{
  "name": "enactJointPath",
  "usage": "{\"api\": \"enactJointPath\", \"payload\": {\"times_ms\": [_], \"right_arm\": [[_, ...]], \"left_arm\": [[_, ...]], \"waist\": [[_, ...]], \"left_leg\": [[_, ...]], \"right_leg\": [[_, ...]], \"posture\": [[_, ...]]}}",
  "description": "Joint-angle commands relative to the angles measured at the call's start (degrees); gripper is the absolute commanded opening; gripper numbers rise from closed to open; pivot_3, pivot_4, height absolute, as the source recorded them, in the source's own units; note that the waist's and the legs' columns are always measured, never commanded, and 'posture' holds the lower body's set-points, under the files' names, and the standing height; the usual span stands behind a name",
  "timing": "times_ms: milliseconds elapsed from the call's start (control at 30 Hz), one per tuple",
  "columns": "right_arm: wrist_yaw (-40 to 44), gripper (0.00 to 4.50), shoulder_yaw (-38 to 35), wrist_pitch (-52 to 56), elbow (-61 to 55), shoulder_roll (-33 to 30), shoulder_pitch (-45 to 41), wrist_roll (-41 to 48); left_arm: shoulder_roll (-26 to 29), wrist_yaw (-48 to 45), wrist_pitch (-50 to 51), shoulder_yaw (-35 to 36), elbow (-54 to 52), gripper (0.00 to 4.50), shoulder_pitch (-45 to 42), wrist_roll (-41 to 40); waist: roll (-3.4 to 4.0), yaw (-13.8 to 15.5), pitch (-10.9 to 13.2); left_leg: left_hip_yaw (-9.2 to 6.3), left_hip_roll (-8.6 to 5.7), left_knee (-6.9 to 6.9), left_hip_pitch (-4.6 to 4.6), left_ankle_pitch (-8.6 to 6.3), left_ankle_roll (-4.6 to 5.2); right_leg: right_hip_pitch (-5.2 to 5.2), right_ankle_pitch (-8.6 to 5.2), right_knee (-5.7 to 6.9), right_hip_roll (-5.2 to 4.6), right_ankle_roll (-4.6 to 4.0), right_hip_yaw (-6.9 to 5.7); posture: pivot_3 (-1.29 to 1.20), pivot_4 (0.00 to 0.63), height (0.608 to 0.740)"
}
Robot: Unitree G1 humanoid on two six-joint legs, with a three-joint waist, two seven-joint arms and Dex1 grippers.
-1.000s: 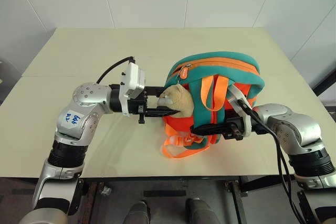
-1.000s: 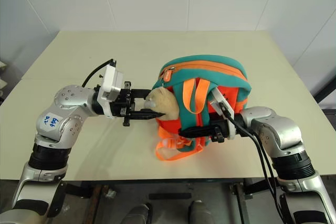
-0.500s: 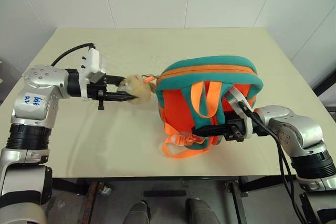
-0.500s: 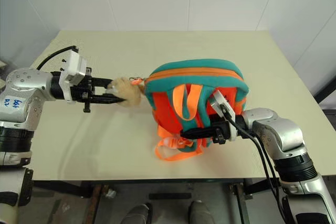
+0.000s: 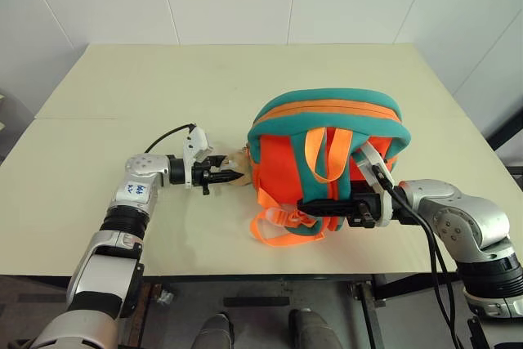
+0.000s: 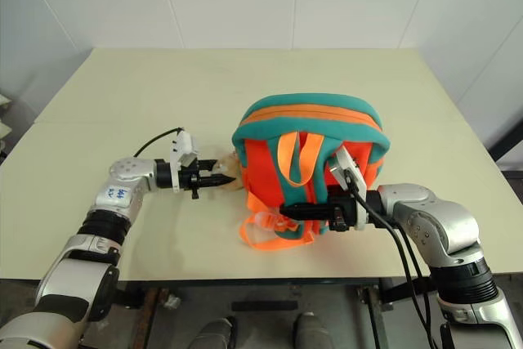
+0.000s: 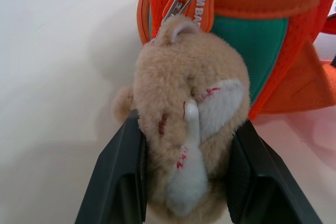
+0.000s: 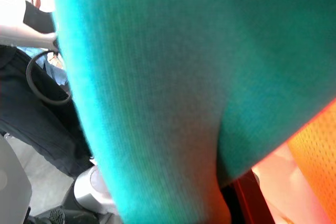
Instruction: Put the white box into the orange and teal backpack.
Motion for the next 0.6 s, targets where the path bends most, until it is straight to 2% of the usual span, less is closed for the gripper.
{"api": "enactJointPath", "payload": {"times_ms": [33, 133, 200, 433, 467, 567, 600], "right_arm": [[-1.0, 0.00, -1.4, -0.1, -2.1, 0.4, 0.7, 1.5], [-4.0, 0.00, -1.5, -2.7, -1.3, 2.2, 0.7, -0.6], [-8.1, 0.66, -1.8, -1.3, 0.4, 2.8, -0.1, -1.8], [-7.4, 3.08, -8.6, -10.3, 0.0, -0.4, 1.2, -4.3], [-6.2, 3.39, -9.2, -11.0, 0.5, -1.9, 1.5, -4.8], [-2.3, 4.42, -11.4, -12.4, 2.5, -7.2, 3.4, -5.8], [-1.4, 4.49, -11.9, -13.6, 3.1, -8.2, 3.9, -6.3]], "left_arm": [[0.3, -0.5, -1.2, -0.6, 0.2, 1.45, 1.8, 2.1], [1.9, -2.4, 0.2, -0.7, -3.1, 1.45, 4.9, 1.6], [2.6, 2.5, -6.6, 1.9, -6.8, 2.14, 6.3, 2.3], [10.2, -0.5, 7.2, 5.0, -30.3, 4.38, 17.6, -4.3], [11.1, -0.4, 9.3, 5.7, -32.9, 4.50, 19.2, -5.5], [13.8, -0.7, 13.6, 8.3, -39.2, 4.50, 23.3, -8.3], [14.3, -0.4, 14.7, 8.8, -40.6, 4.50, 24.0, -8.8]], "waist": [[0.00, 0.0, 0.0], [-0.01, -0.2, 0.0], [0.00, -0.4, 0.0], [0.00, -0.1, 0.0], [0.01, -0.1, 0.0], [0.00, 0.3, 0.0], [0.00, 0.4, 0.0]], "left_leg": [[0.00, -0.02, 0.00, 0.01, 0.00, 0.00], [0.00, -0.02, -0.01, 0.02, 0.00, 0.00], [0.01, 0.01, -0.04, 0.06, 0.00, 0.00], [0.00, 0.01, -0.14, 0.02, -0.01, -0.01], [0.00, 0.01, -0.14, 0.02, -0.01, 0.00], [-0.01, 0.00, -0.14, -0.01, -0.01, 0.00], [-0.01, 0.00, -0.14, -0.01, -0.01, 0.00]], "right_leg": [[0.03, 0.00, -0.01, -0.03, 0.00, 0.00], [0.05, 0.00, -0.03, -0.03, 0.01, 0.00], [0.05, 0.00, -0.02, -0.01, -0.01, 0.00], [0.02, -0.02, -0.07, -0.03, -0.03, 0.01], [0.02, -0.02, -0.08, -0.04, -0.04, 0.01], [0.03, -0.03, -0.13, -0.06, -0.05, -0.02], [0.05, -0.03, -0.16, -0.07, -0.05, -0.02]], "posture": [[0.00, 0.150, 0.740], [0.00, 0.150, 0.740], [0.00, 0.150, 0.740], [0.00, 0.150, 0.740], [0.00, 0.150, 0.740], [0.00, 0.150, 0.740], [0.00, 0.150, 0.740]]}}
